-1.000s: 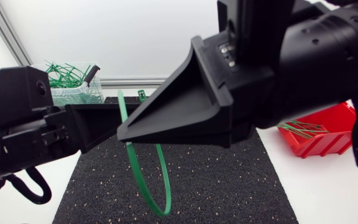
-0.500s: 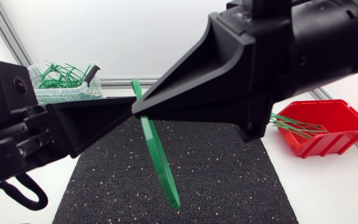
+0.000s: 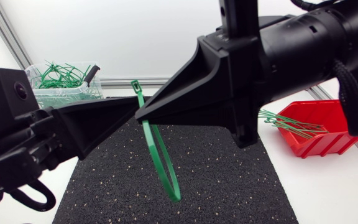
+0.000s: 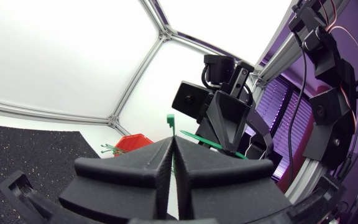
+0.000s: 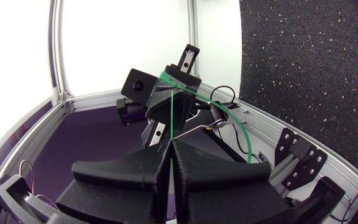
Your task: Take a green cable tie from the red box, thread the tail through the head to close it, then place it in the transparent bin on the left.
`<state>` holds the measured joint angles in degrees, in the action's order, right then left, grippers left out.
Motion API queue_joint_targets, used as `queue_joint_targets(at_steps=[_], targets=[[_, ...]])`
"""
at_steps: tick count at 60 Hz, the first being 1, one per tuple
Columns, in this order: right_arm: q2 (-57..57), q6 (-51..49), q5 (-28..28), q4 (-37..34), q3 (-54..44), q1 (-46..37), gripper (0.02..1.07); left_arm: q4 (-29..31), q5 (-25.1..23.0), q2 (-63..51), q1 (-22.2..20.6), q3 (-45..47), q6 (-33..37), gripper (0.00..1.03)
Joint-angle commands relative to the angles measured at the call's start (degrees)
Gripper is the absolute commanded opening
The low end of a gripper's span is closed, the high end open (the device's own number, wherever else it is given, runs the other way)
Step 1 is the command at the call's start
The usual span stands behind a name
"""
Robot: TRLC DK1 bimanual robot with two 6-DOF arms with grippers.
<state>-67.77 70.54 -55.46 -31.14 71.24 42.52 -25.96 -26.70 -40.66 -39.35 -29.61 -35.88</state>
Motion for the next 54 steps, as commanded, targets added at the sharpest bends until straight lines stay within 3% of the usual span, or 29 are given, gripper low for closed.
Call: queue_joint_targets(at_steps=[1,23,54], targets=[[-0.88,2.14,-0.44,0.55,-0.93,-0.51,0.08,-1.29,0.24,-0.64,-0.64,0.95,1.43,0.04],[-0.26,2.23,-0.96,1.69,-1.37,-0.86,0.08,-1.29,3.5,-0.12,-3.89,2.36,4.41,0.04],[0.27,2.67,-1.4,2.04,-2.6,-1.83,0.08,-1.12,4.64,0.5,-3.54,1.74,4.94,0.04]])
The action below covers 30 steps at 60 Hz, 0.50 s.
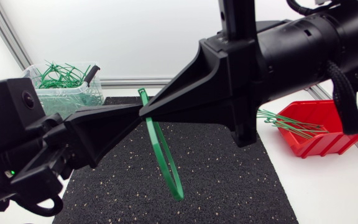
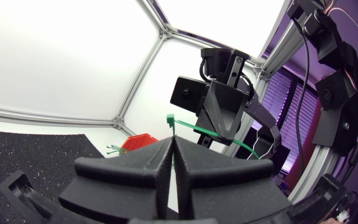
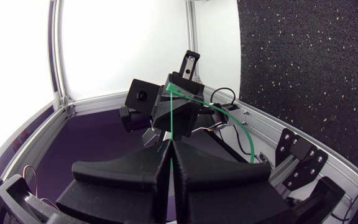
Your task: Take a green cable tie from the red box, thread the tail through the head to close it, then place it in the transparent bin on the left.
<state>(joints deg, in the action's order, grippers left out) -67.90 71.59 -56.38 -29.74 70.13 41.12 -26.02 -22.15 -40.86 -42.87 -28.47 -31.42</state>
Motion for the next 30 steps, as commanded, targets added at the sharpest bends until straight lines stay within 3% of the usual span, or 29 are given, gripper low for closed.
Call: queue_joint_targets(at_steps=[1,30], targets=[[0.4,1.62,-0.49,0.64,-1.49,-0.43,0.08,-1.05,0.09,0.7,-0.02,0.7,0.48,0.04],[-0.13,2.41,-0.57,2.14,-2.45,-0.87,0.08,-0.35,0.18,1.75,-1.42,0.7,1.62,0.04]])
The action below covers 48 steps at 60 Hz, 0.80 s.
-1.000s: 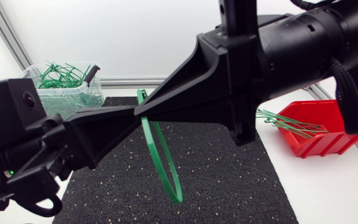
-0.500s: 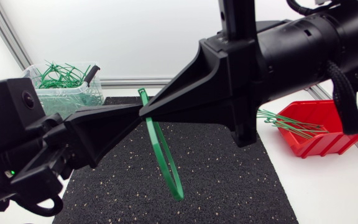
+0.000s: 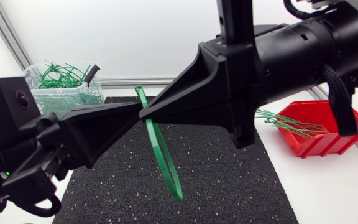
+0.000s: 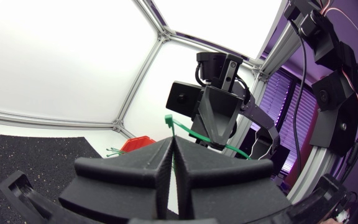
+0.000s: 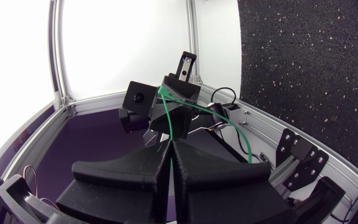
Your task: Take a green cable tie from the red box, thread the tail through the head to close it, then place it in the transparent bin on the left.
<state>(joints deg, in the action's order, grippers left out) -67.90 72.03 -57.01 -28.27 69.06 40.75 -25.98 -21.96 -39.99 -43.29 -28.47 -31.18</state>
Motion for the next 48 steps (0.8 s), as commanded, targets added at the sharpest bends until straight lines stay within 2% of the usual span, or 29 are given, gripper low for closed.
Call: queue_joint_targets(at_steps=[1,27,48], targets=[[-0.13,1.97,0.06,0.67,-1.38,-0.5,0.08,-0.39,-0.02,0.88,-1.19,0.78,1.47,0.04],[0.4,2.94,-0.55,1.73,-1.47,-1.64,0.08,0.05,7.89,0.96,-8.3,1.57,9.73,0.04],[0.93,4.79,-0.73,2.26,-2.17,-3.4,0.08,-0.92,10.88,0.96,-9.71,1.66,12.81,0.04]])
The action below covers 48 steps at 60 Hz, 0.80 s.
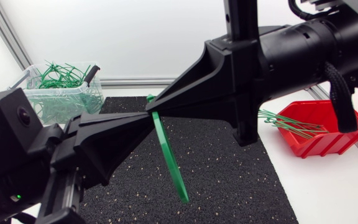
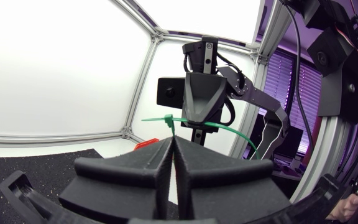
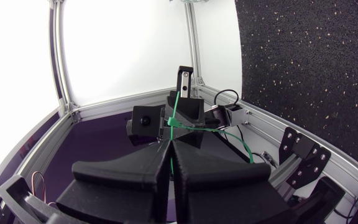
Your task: Take a green cable tie from the red box, thread the tail through the head to close it, then place it in the transparent bin on the left.
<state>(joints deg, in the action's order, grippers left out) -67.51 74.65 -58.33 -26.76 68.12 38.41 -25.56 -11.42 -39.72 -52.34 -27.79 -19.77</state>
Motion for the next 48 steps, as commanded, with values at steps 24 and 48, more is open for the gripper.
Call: queue_joint_targets(at_steps=[24,48], targets=[[-1.75,3.13,0.67,-0.13,-1.23,-1.68,0.08,-1.24,4.74,1.67,-4.79,0.37,4.39,0.04],[-1.31,0.85,0.93,-2.24,-0.88,-2.29,0.08,-1.07,5.88,1.58,-4.88,0.28,4.74,0.04]])
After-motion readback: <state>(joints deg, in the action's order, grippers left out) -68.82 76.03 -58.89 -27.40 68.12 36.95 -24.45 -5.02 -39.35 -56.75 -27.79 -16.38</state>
